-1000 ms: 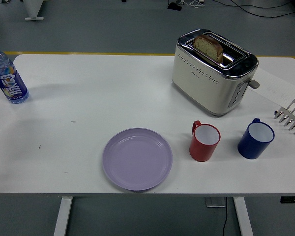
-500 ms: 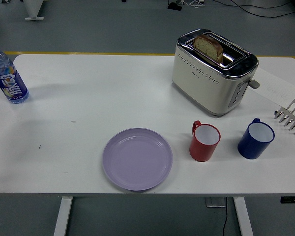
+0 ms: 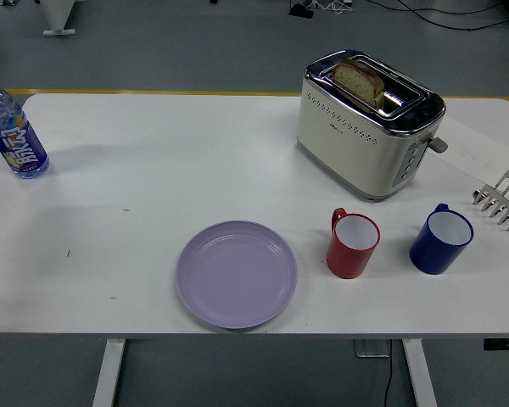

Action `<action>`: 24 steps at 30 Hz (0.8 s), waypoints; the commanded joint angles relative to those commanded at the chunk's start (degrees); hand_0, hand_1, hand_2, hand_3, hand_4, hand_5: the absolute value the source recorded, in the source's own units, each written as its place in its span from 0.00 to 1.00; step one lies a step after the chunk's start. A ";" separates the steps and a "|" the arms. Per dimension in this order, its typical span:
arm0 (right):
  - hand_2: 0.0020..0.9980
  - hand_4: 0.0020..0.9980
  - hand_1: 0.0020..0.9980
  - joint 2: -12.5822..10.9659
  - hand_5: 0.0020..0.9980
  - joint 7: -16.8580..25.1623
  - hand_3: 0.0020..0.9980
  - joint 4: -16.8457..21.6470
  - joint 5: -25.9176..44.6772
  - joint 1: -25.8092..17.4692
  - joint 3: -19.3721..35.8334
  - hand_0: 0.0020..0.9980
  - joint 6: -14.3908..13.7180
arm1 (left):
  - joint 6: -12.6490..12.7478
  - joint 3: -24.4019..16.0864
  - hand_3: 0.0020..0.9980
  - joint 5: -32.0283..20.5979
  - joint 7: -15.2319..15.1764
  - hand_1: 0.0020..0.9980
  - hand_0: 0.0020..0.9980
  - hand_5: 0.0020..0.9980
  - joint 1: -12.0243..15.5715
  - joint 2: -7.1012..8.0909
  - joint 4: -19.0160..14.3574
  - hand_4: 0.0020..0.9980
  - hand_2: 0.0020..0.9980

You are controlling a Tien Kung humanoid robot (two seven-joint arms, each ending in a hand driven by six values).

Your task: Push plate across desktop

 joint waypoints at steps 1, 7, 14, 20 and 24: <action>0.79 0.51 0.67 0.05 0.55 -0.09 0.73 -0.11 -0.32 0.04 0.28 0.71 -0.02 | 0.02 0.02 0.69 0.00 -0.01 0.75 0.75 1.00 0.03 0.09 -0.03 0.57 0.72; 0.79 0.51 0.67 0.29 0.55 -0.55 0.73 -0.60 -1.85 0.03 1.63 0.71 -0.05 | -0.16 0.55 0.69 0.03 0.06 0.75 0.75 1.00 -0.13 0.31 -0.47 0.57 0.72; 0.79 0.51 0.68 0.62 0.54 -0.94 0.73 -0.97 -3.48 -0.33 3.17 0.71 -0.30 | -0.35 1.00 0.69 0.10 0.05 0.75 0.75 1.00 -0.25 0.81 -1.05 0.57 0.72; 0.79 0.51 0.68 0.91 0.54 -1.24 0.72 -1.31 -4.88 -0.70 4.67 0.71 -0.60 | -0.42 1.32 0.69 0.35 0.11 0.75 0.75 1.00 0.35 1.09 -1.57 0.57 0.72; 0.79 0.51 0.68 0.97 0.54 -1.25 0.72 -1.36 -4.94 -1.03 4.86 0.71 -0.68 | -0.45 1.64 0.69 0.55 0.17 0.75 0.75 1.00 0.58 1.09 -1.56 0.57 0.72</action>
